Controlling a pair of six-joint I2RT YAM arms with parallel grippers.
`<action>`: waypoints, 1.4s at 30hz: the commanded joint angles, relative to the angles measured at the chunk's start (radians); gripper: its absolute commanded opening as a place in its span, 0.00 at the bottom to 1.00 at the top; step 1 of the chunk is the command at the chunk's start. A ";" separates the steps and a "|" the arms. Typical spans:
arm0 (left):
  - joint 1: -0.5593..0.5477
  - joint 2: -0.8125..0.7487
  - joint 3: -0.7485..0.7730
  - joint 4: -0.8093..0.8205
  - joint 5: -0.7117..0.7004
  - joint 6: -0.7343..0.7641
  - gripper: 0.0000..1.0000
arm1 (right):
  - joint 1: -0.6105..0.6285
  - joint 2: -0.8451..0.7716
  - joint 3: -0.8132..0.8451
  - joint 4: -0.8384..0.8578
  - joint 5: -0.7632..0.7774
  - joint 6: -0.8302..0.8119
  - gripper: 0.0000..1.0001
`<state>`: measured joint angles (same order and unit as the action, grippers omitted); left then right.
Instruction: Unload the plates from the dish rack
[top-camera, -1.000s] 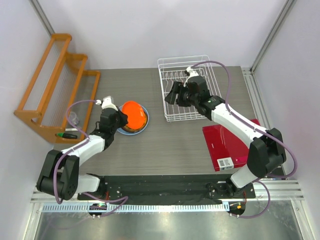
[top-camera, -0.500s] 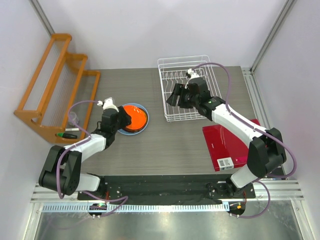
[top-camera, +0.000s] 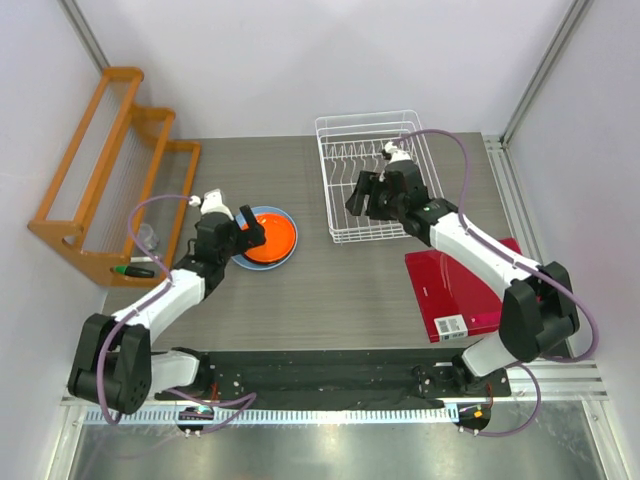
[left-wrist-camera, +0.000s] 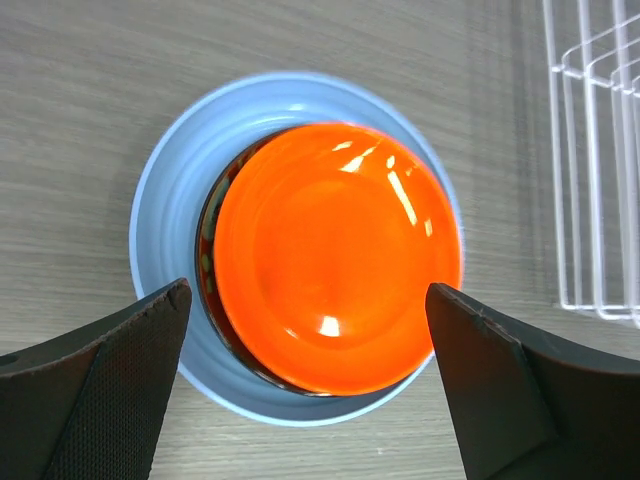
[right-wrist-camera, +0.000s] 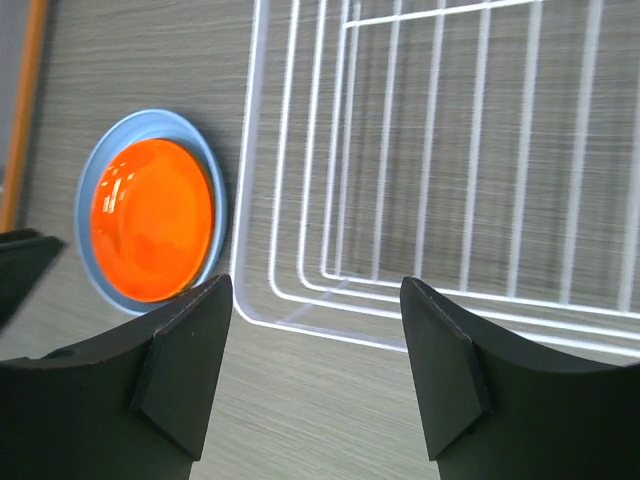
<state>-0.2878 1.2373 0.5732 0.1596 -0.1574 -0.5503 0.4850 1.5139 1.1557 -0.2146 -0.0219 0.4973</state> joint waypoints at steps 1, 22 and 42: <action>-0.001 -0.082 0.125 -0.120 -0.002 0.052 1.00 | -0.019 -0.115 -0.027 0.017 0.159 -0.095 0.74; -0.001 -0.312 0.159 -0.173 -0.111 0.150 0.99 | -0.023 -0.403 -0.568 0.478 0.640 -0.345 1.00; -0.001 -0.311 0.076 -0.107 -0.206 0.228 0.99 | -0.023 -0.376 -0.608 0.566 0.686 -0.390 1.00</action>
<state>-0.2878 0.9501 0.6498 0.0097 -0.3374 -0.3546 0.4625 1.1923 0.5709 0.2680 0.6277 0.1204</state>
